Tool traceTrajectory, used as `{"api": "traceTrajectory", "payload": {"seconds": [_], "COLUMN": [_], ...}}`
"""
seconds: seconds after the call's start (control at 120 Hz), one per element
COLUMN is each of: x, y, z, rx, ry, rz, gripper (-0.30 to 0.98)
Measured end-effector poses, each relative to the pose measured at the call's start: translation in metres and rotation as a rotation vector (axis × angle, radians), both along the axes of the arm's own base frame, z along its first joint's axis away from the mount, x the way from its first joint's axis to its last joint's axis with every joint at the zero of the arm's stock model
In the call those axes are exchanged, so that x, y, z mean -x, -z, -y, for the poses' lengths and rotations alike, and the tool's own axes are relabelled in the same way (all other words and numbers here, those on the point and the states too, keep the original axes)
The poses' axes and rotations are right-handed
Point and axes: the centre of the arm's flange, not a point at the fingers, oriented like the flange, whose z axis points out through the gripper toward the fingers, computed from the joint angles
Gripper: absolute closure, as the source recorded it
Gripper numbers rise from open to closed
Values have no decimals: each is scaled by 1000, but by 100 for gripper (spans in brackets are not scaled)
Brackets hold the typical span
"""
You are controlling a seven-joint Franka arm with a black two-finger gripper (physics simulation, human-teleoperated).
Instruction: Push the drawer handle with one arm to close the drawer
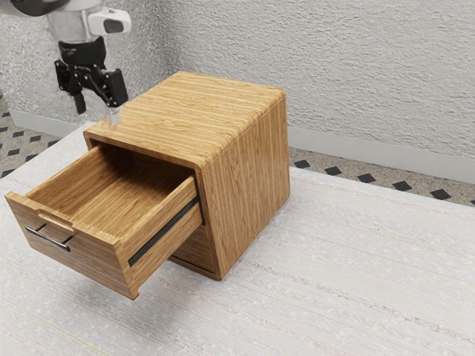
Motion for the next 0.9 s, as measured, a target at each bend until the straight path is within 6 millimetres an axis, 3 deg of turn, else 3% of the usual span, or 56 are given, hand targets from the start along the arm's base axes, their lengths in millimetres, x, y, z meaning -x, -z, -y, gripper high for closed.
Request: {"api": "traceTrajectory", "payload": {"seconds": [0.192, 0.242, 0.275, 0.342, 0.433, 0.508, 0.583, 0.683, 0.767, 0.9], "x": [-15, -10, 2, 48, 131, 181, 218, 246, 254, 259], "y": [8, 7, 1, 3, 3, 11, 19, 44, 73, 104], "z": [0, 0, 1, 7, 8, 7, 7, 4, -5, -5], "rx": [-9, -8, -8, -4, 0, -11, -19, -17, 4, 12], "ry": [15, 20, 25, 43, 53, 61, 68, 69, 56, 53], "rz": [33, 39, 50, 47, 91, 130, 178, 194, 173, 140], "gripper": [0, 0, 0, 4, 29, 47, 58, 67, 72, 75]}}
